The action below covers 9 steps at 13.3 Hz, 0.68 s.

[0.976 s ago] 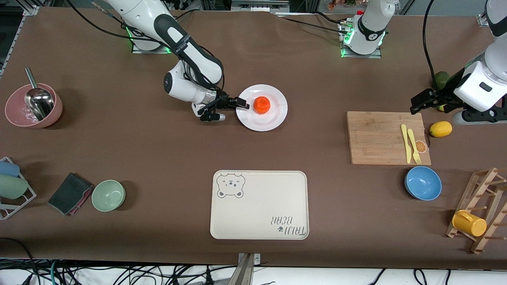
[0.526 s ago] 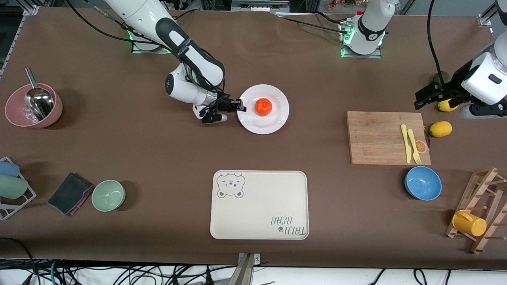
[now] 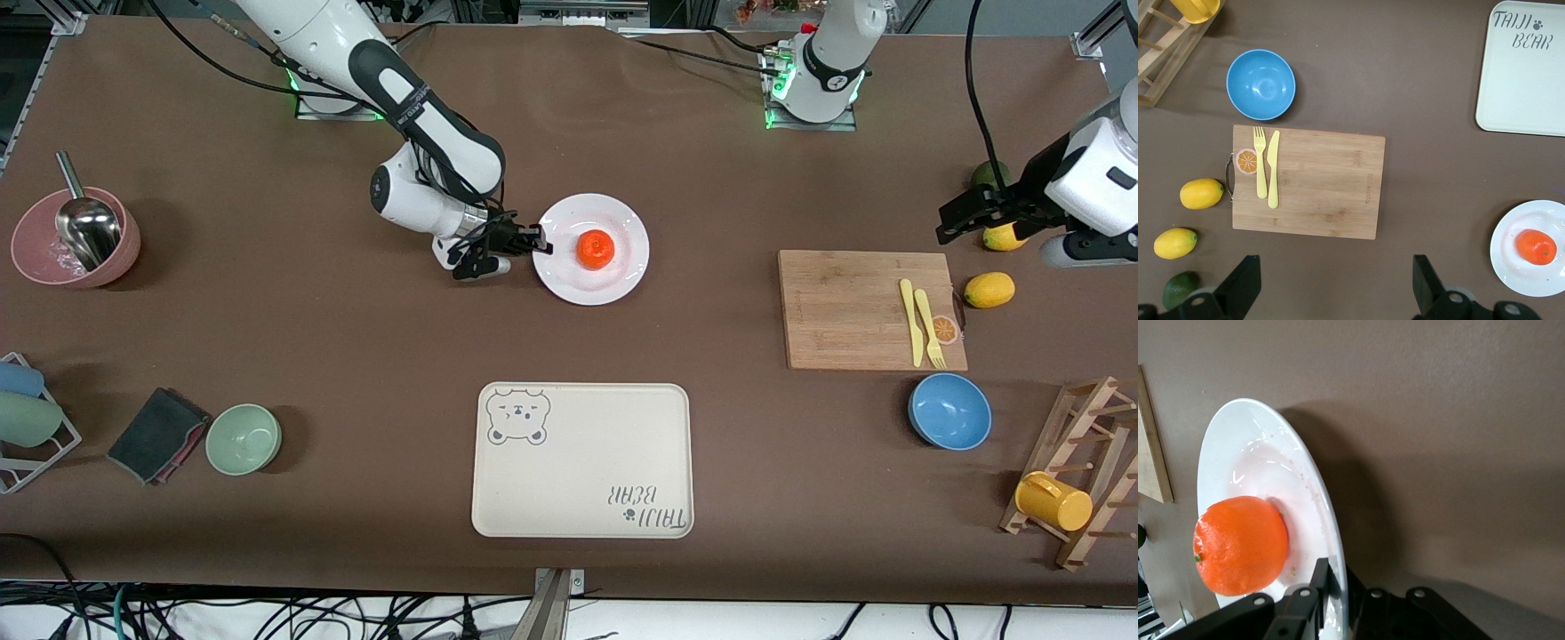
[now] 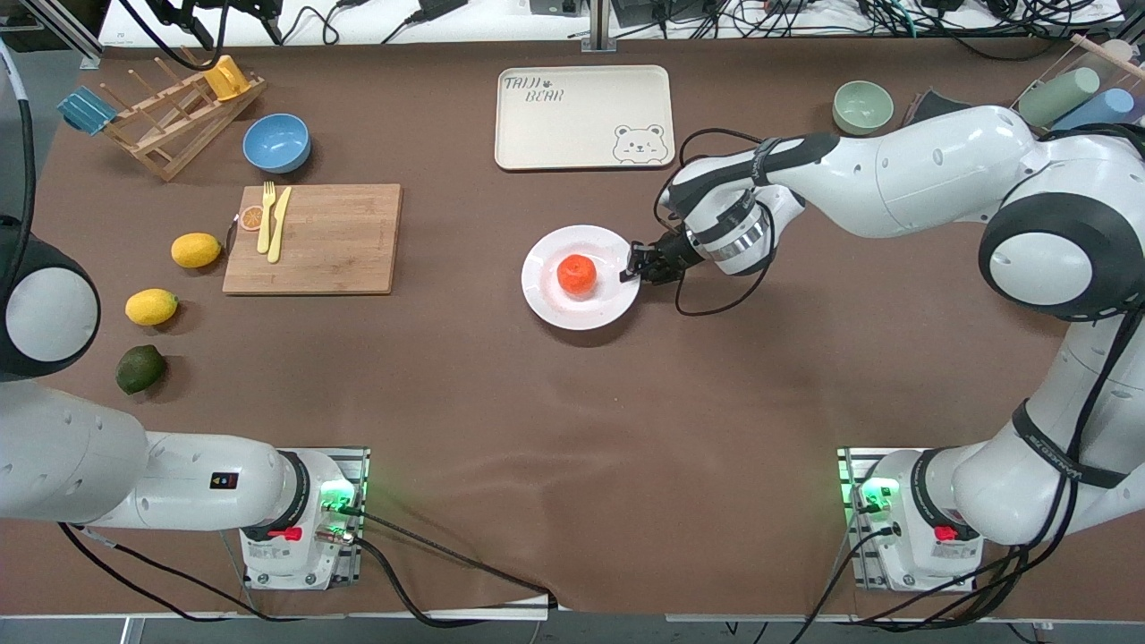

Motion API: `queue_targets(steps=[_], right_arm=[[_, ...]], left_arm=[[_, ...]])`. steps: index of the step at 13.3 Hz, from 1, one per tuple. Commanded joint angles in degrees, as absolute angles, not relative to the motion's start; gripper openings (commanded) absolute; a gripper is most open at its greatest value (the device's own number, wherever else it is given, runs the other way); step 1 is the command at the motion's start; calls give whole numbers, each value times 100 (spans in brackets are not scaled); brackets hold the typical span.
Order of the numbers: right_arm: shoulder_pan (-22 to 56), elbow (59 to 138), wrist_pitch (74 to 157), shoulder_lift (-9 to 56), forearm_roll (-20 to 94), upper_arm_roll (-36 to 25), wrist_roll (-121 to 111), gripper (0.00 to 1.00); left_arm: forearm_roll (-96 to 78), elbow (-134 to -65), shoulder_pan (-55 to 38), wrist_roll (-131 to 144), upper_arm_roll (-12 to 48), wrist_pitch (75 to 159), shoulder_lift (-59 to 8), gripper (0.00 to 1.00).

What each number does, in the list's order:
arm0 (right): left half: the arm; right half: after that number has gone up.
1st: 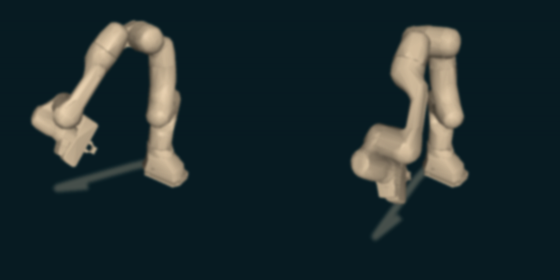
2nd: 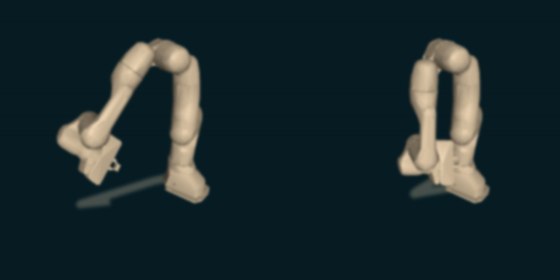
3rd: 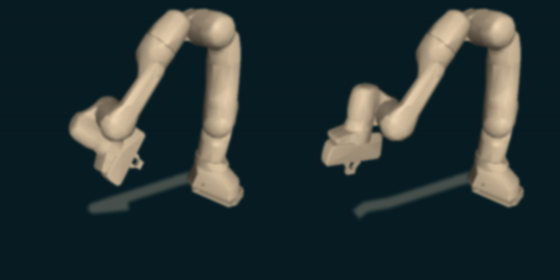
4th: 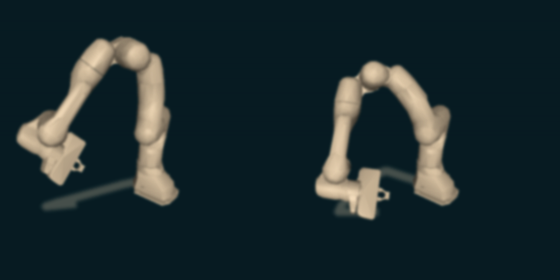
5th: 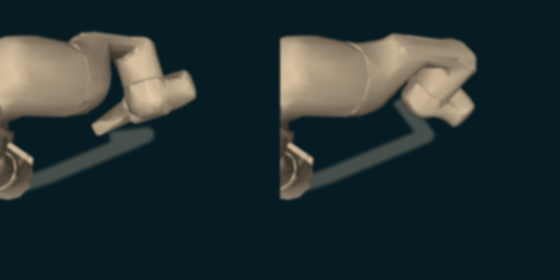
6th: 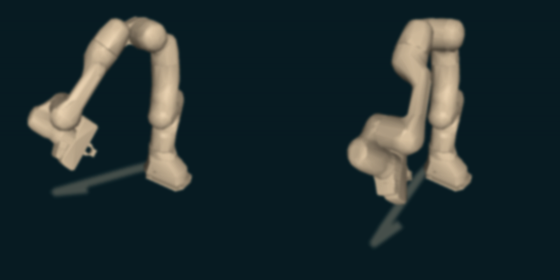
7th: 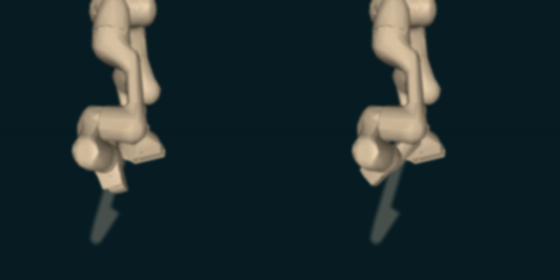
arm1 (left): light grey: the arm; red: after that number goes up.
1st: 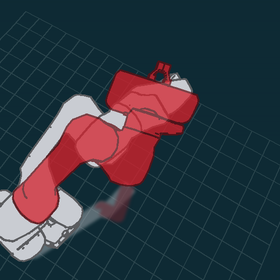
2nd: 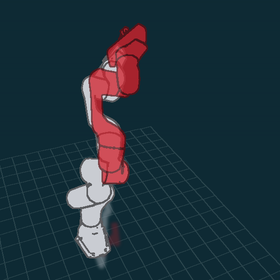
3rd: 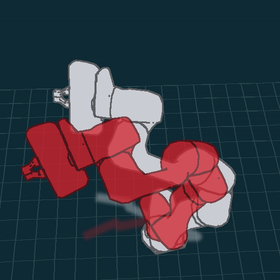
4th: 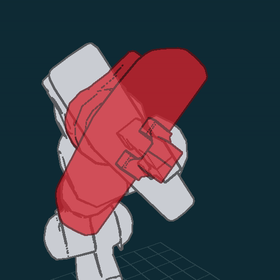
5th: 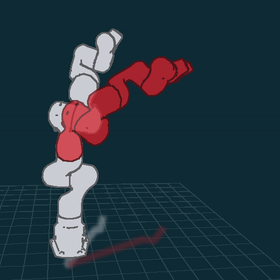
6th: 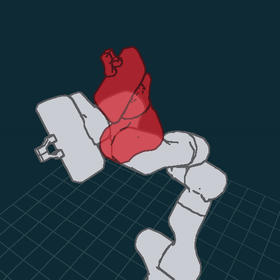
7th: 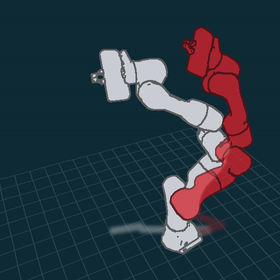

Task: Place orange and plate with both arms
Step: 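Grasp the white plate rim with the right gripper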

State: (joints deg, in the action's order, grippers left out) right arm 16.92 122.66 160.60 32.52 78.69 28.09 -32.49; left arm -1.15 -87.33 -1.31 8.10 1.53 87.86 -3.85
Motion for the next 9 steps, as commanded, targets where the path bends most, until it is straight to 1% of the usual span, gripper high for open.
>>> queue_targets(steps=[1, 3, 7, 9], right_arm=[[1635, 11937, 16207, 3384, 8164, 2804, -3489, 0], [1617, 11647, 16198, 3375, 8419, 2804, -3481, 0], [1398, 11155, 16189, 3392, 8464, 2795, -3105, 0], [1371, 10664, 16207, 3558, 8412, 2734, -2700, 0]], left_arm=[[-26, -8446, -36, 791, 185, 8648, -466, 100], [-44, -8455, 105, 782, 185, 8649, -466, 100], [-53, -8455, 88, 800, 202, 8648, -466, 100], [-53, -8455, 79, 800, 202, 8648, -466, 100]])
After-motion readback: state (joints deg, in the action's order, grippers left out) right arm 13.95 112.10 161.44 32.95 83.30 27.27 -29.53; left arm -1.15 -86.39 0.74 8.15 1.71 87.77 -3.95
